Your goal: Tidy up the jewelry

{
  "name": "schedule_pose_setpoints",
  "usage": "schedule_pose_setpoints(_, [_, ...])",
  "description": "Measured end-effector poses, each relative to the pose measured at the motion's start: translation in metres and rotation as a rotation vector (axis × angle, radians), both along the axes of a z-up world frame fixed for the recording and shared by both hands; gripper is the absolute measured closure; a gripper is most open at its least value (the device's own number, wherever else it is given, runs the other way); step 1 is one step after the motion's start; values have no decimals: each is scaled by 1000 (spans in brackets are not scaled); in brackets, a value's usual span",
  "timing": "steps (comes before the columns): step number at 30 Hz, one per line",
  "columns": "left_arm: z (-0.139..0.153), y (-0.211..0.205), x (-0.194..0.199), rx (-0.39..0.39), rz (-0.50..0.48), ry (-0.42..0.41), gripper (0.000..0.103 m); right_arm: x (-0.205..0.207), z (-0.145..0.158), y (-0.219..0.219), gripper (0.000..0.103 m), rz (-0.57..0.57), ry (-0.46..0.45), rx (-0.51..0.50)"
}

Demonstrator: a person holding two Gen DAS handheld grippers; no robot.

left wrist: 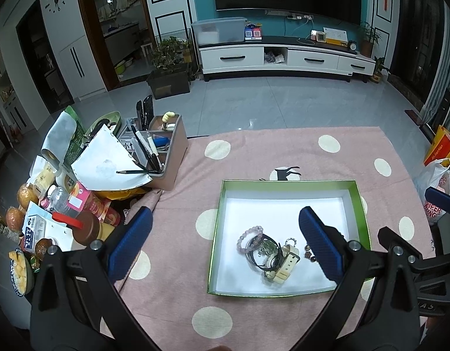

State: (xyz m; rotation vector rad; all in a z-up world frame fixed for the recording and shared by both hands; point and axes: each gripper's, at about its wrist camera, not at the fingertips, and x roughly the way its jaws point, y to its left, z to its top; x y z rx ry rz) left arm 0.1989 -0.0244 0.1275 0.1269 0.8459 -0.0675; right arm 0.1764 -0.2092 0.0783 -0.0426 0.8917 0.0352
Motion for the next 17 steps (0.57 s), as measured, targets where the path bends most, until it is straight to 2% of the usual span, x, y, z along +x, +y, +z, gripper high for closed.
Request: schedule_pose_setpoints(17, [-8, 0, 4, -10, 10, 30, 2, -1, -3, 0, 1, -8, -5, 0])
